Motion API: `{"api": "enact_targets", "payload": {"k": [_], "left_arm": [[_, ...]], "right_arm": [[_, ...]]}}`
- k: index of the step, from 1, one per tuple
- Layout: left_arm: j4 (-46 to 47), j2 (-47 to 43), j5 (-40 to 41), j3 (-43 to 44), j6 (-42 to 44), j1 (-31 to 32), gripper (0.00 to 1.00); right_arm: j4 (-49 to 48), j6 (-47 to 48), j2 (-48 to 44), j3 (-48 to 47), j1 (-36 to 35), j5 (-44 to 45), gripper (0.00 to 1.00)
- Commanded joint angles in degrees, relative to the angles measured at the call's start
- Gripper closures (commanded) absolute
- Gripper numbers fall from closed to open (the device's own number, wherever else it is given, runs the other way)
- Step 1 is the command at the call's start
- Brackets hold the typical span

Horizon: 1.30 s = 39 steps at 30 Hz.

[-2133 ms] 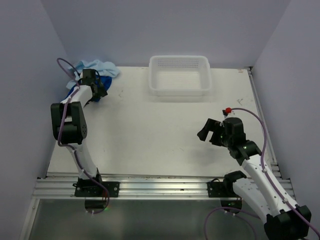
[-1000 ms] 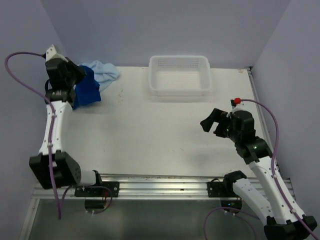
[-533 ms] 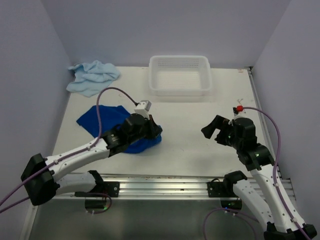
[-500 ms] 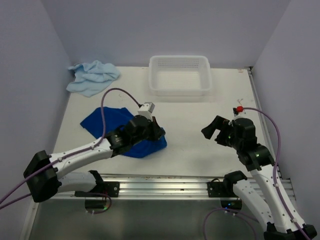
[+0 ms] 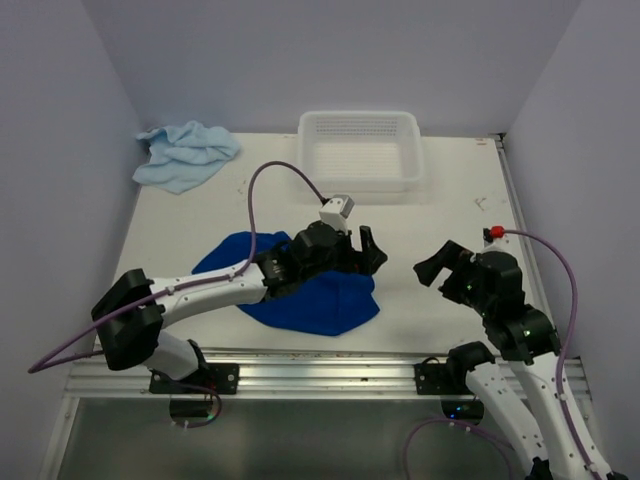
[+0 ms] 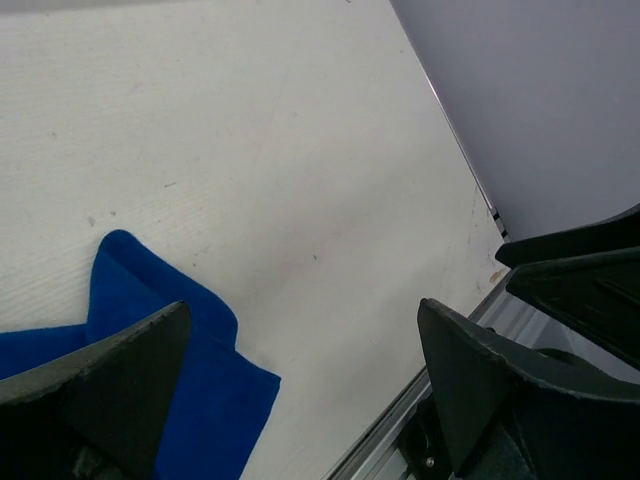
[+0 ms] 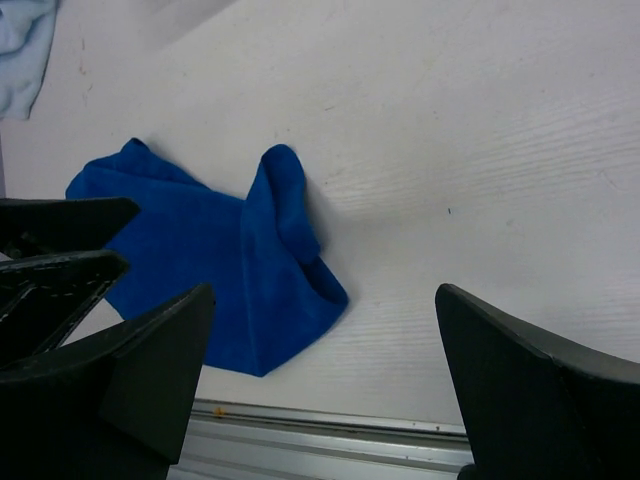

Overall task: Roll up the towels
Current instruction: Move the towel to the center of the board, then flatten the towel

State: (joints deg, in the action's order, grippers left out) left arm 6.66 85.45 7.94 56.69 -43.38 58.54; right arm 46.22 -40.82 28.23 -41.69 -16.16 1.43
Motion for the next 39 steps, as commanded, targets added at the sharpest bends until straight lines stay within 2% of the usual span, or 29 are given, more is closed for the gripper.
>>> {"api": "enact_targets", "payload": {"k": [1,4,6,9,12,14,18,19,22,26,31,34,35,36,37,39], "left_arm": [[-1.5,-6.9,3.8,-3.3,2.1,-1.2,0.00],[-10.3,-13.5,6.4,-8.3,0.0,-5.3,0.01],[-17.4,-17.9,6.1,-10.9,-2.1,-12.5,0.01],[-20.6,-23.3,4.7,-16.0,-1.8,-22.4,0.00],[-29.2,-24.6,9.2,-15.6,-3.0,-28.4,0.00],[-31.2,-24.5,10.3,-15.7,-3.0,-31.9,0.01],[-29.9,-25.9,6.1,-19.1,-1.4,-37.7,0.01],[-29.3,-26.2,5.2,-20.4,-1.0,-38.6,0.01],[-28.3,-26.6,2.6,-21.2,-0.6,-42.0,0.01],[-29.1,-27.2,2.9,-20.2,0.8,-43.8,0.01],[-29.9,-28.6,3.0,-20.1,3.8,-47.2,0.01],[-29.6,-28.3,0.9,-20.5,4.8,-49.3,0.01],[-29.5,-28.2,0.3,-20.6,5.0,-50.4,0.01],[-29.3,-28.2,-0.6,-20.9,5.2,-50.9,0.01],[-29.1,-28.1,-1.2,-21.1,5.3,-51.9,0.01],[-28.7,-27.9,-2.7,-21.4,5.2,-52.8,0.01]], "right_arm": [[1.1,-2.5,-2.3,0.3,-0.1,3.6,0.04],[-0.8,-3.4,-2.0,1.8,-0.2,2.0,0.07],[-2.4,-3.7,-1.3,3.4,0.0,-1.2,0.09],[-8.4,-4.4,0.9,6.9,-0.2,-9.8,0.16],[-15.4,-5.3,5.4,9.3,-0.6,-15.6,0.21],[-16.6,-4.7,10.0,9.1,-1.8,-16.5,0.22],[-18.9,-3.4,17.6,7.2,-10.4,-11.5,0.22],[-19.1,-3.2,19.3,6.5,-15.2,-7.0,0.22],[-18.9,-3.8,27.4,3.6,-22.3,-1.5,0.20],[-16.6,-4.2,33.0,0.7,-27.7,10.9,0.17],[-21.1,-5.3,42.1,1.3,-29.1,10.8,0.19],[-25.4,-5.2,45.4,1.5,-30.1,9.2,0.28],[-26.6,-5.1,46.4,1.9,-30.2,8.7,0.37],[-27.1,-5.1,46.8,1.7,-30.2,8.7,0.42],[-27.0,-4.8,47.1,1.4,-30.2,9.0,0.55],[-25.0,-4.1,46.9,0.5,-30.2,10.3,0.67]]}}
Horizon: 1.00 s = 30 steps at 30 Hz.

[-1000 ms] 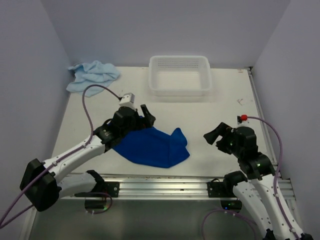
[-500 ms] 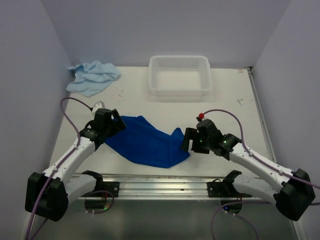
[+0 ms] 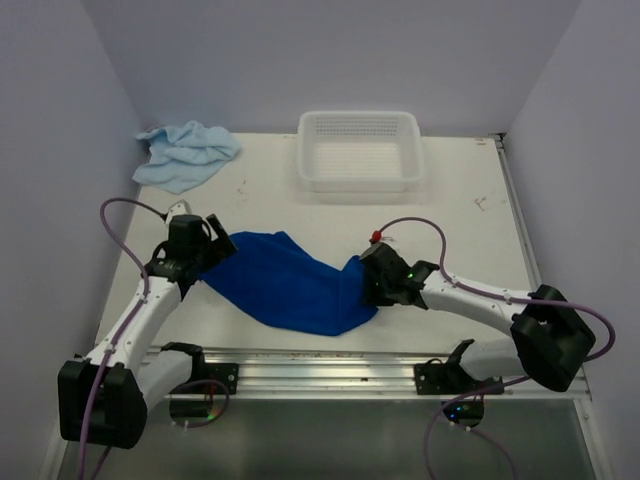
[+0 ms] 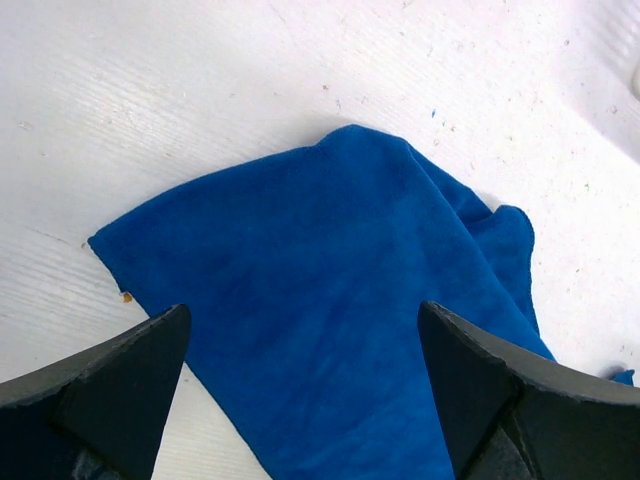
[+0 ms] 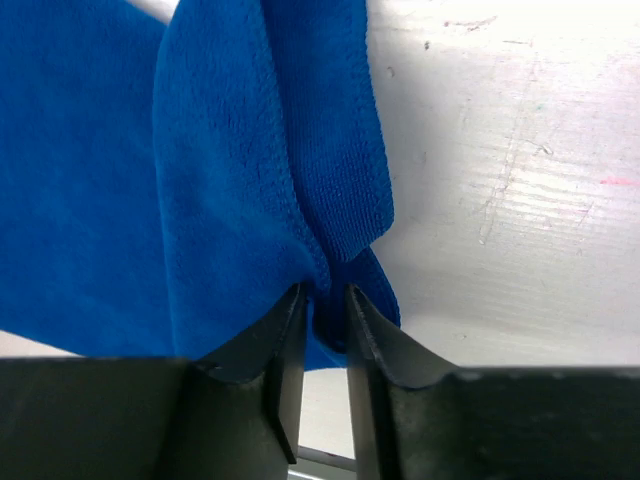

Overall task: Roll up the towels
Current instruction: Flatten the towel

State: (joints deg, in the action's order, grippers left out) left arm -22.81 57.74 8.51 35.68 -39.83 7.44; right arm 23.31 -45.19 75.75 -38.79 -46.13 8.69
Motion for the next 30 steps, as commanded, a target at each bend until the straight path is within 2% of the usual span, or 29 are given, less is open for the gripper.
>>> {"api": "enact_targets", "payload": {"k": [1,4,5,12,15,20,21,22,24,25,30], "left_arm": [[1.2,-0.1,-3.8,-0.5,1.7,-2.2,0.01],[1.9,0.4,-5.7,-0.6,1.9,-3.6,0.01],[2.2,0.5,-6.0,-0.5,2.0,-4.3,0.01],[2.6,1.1,-8.2,-0.9,2.5,-6.0,0.01],[3.8,1.5,-10.6,-2.0,2.5,-6.2,0.07],[5.8,2.4,-13.7,-4.7,1.6,-6.2,0.11],[6.2,2.4,-15.4,-5.4,1.0,-6.2,0.12],[6.8,2.2,-16.2,-6.0,0.7,-6.2,0.14],[7.0,1.7,-18.4,-7.7,-0.1,-6.2,0.20],[6.8,1.3,-18.9,-8.3,-0.2,-6.1,0.21],[2.7,-3.1,-17.8,-10.3,0.5,-6.2,0.21]], "right_arm": [[-1.7,0.9,-1.0,-2.6,0.0,4.2,0.77],[-0.2,3.6,-4.5,-2.8,2.0,6.4,0.92],[0.2,4.1,-5.4,-2.5,3.7,6.0,1.00],[-1.7,10.2,-8.5,-0.1,28.8,-5.3,1.00],[-3.3,10.9,-5.1,-1.7,35.8,-10.9,1.00],[-4.9,11.0,2.0,-4.5,39.5,-13.5,0.99],[-5.1,10.8,2.6,-4.8,40.0,-14.1,0.93],[-5.1,10.8,2.9,-5.3,40.2,-14.2,0.73],[-5.0,10.7,2.9,-5.6,40.5,-14.2,0.58],[-4.9,10.7,2.6,-5.8,40.6,-13.9,0.46],[-2.2,12.1,-1.0,-7.3,40.6,-12.7,0.40]]}}
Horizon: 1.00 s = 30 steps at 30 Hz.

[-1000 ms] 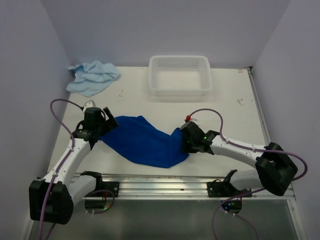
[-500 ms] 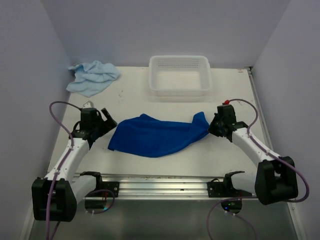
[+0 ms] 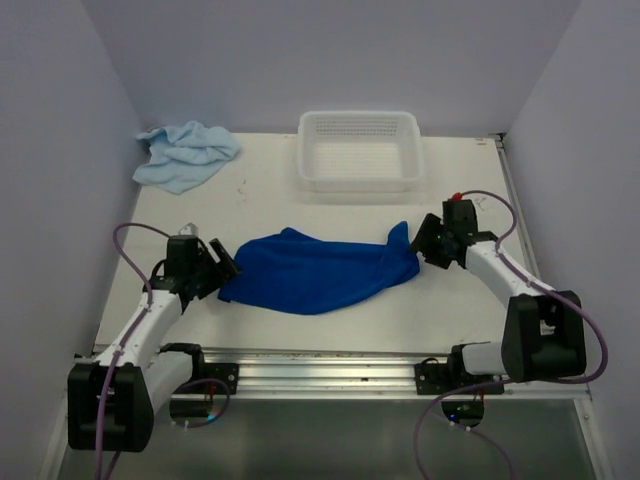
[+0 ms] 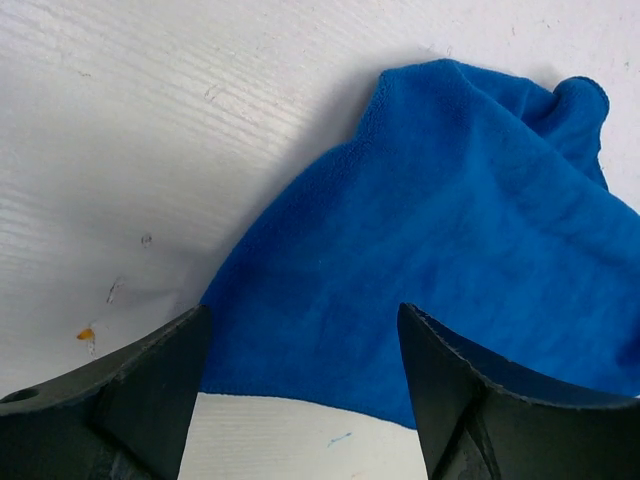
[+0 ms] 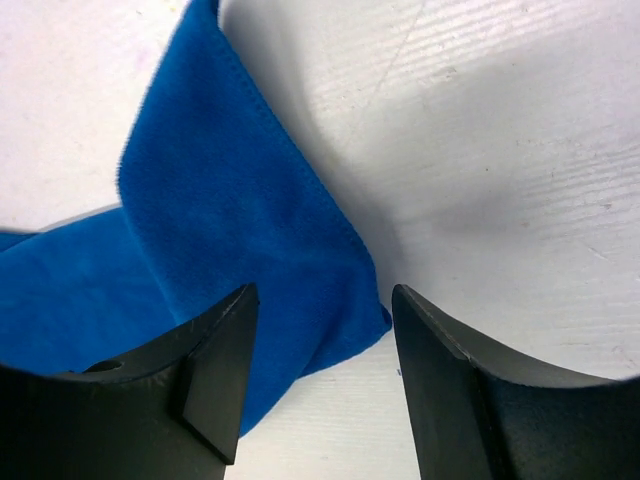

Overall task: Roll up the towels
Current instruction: Flatten the towel

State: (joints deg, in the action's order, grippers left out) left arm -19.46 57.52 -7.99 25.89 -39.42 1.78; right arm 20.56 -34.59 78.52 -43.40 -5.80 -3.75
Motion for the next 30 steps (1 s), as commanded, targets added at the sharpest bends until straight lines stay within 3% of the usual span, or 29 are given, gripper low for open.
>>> {"api": "enact_targets", "payload": {"k": [1,6,13,15,16,19,20,23,27,30], "left_arm": [[-0.9,-4.2,-1.0,-0.8,0.2,-0.5,0.21],[-0.5,-3.0,0.7,-1.5,-0.4,-0.3,0.21],[1.2,5.7,3.3,-0.2,1.1,-0.3,0.24],[3.1,5.6,1.9,-0.4,0.9,-0.3,0.40],[3.9,4.8,1.3,-0.3,0.7,-0.3,0.60],[5.6,2.3,0.5,1.0,-0.5,0.1,0.86],[5.8,1.9,1.6,2.5,-0.5,0.4,1.00],[6.2,2.3,5.9,6.8,0.4,4.3,1.00],[5.8,6.7,14.9,12.9,1.6,17.2,1.00],[5.6,16.2,20.8,17.7,3.5,27.0,1.00]], "right_arm": [[1.0,1.6,-4.4,-2.6,0.4,-0.6,0.40],[3.8,2.9,-8.6,-1.6,-0.3,-1.8,0.40],[5.7,3.6,-14.4,1.6,-0.3,-2.5,0.39],[5.4,3.7,-15.2,2.2,-0.3,-2.7,0.39],[5.4,3.7,-15.3,2.7,-0.3,-2.8,0.39],[4.9,3.7,-15.5,3.3,-0.3,-3.4,0.39],[4.8,3.7,-15.5,3.4,-0.3,-3.5,0.39],[4.8,3.9,-15.9,3.5,-0.3,-3.6,0.40],[5.2,4.2,-16.9,3.4,-0.3,-3.5,0.40],[5.8,4.5,-17.3,3.5,-0.3,-3.3,0.40]]}}
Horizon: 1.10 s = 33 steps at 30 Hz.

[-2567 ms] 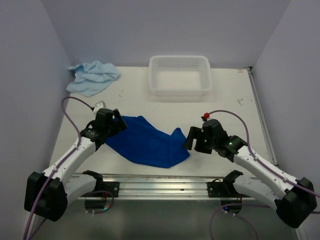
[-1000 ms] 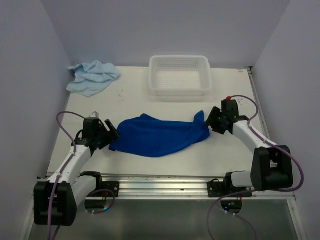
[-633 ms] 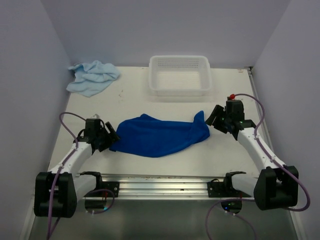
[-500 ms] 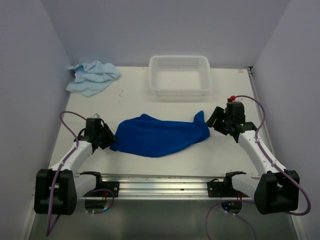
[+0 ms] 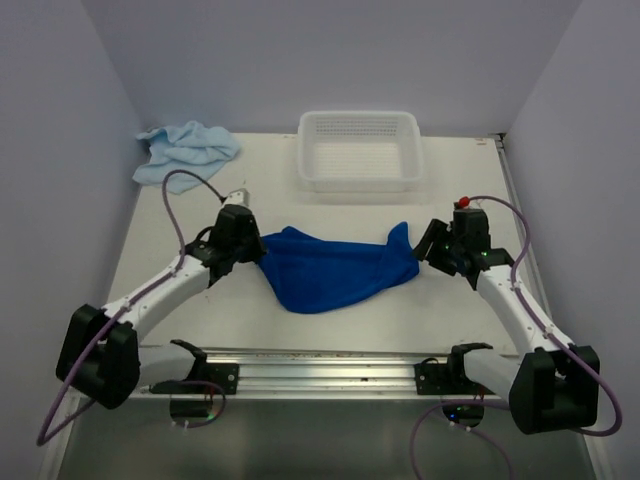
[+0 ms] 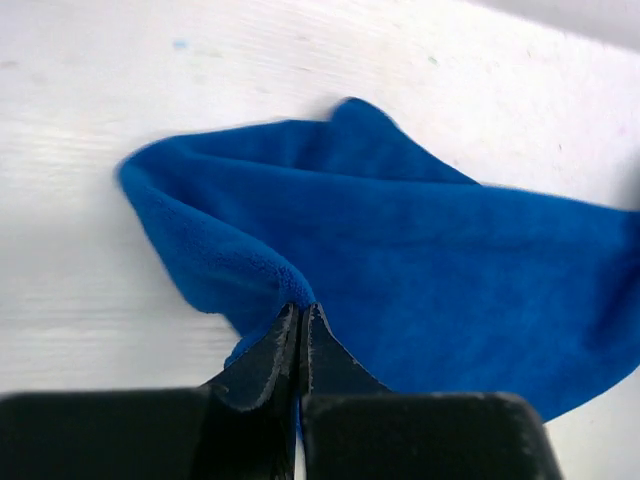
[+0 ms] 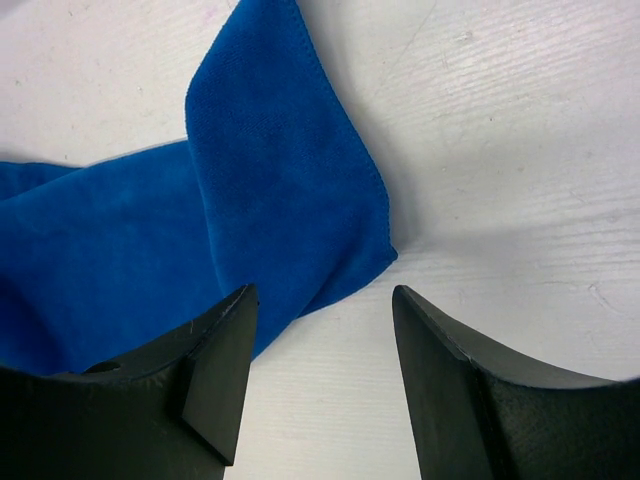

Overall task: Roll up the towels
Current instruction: Flatten the towel

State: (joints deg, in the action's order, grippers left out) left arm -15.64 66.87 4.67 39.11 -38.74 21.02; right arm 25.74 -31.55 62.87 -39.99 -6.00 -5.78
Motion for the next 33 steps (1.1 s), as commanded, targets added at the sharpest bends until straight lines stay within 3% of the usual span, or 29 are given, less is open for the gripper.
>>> {"api": "enact_targets", "payload": {"k": [1,2,3,4,7,10,18,23,27,33], "left_arm": [[1.1,9.6,9.2,6.1,3.1,9.8,1.00],[0.3,12.1,10.6,8.8,4.1,11.7,1.00],[-0.9,14.7,11.5,10.0,4.7,15.2,0.89],[-1.2,19.1,11.9,10.9,5.5,16.9,0.58],[-4.7,23.8,16.1,14.1,6.1,22.3,0.32],[-4.5,19.1,17.9,12.3,5.6,23.7,0.20],[-8.8,9.3,20.9,15.1,6.3,22.0,0.05],[-5.7,6.7,15.9,9.6,4.7,19.4,0.09],[-1.2,6.1,9.6,4.2,5.2,17.1,0.30],[5.1,7.6,2.7,2.7,10.3,17.0,0.44]], "right_arm": [[0.7,1.5,-1.8,0.3,-0.1,-1.3,0.40],[0.7,1.5,-1.7,0.4,-0.1,-1.4,0.40],[0.6,1.5,-1.8,0.6,-0.1,-1.4,0.40],[0.6,1.4,-1.8,0.9,-0.1,-1.5,0.40],[0.2,1.1,-1.8,1.3,-0.1,-1.7,0.40],[0.0,0.9,-1.5,1.1,-0.1,-1.7,0.40],[-1.1,0.0,-0.6,1.2,-0.1,-2.5,0.40],[-0.8,0.0,-1.5,1.7,-0.1,-2.5,0.40],[-0.5,0.3,-1.8,1.8,-0.1,-2.2,0.40],[-1.2,0.2,-1.3,2.3,0.0,-2.6,0.40]]}}
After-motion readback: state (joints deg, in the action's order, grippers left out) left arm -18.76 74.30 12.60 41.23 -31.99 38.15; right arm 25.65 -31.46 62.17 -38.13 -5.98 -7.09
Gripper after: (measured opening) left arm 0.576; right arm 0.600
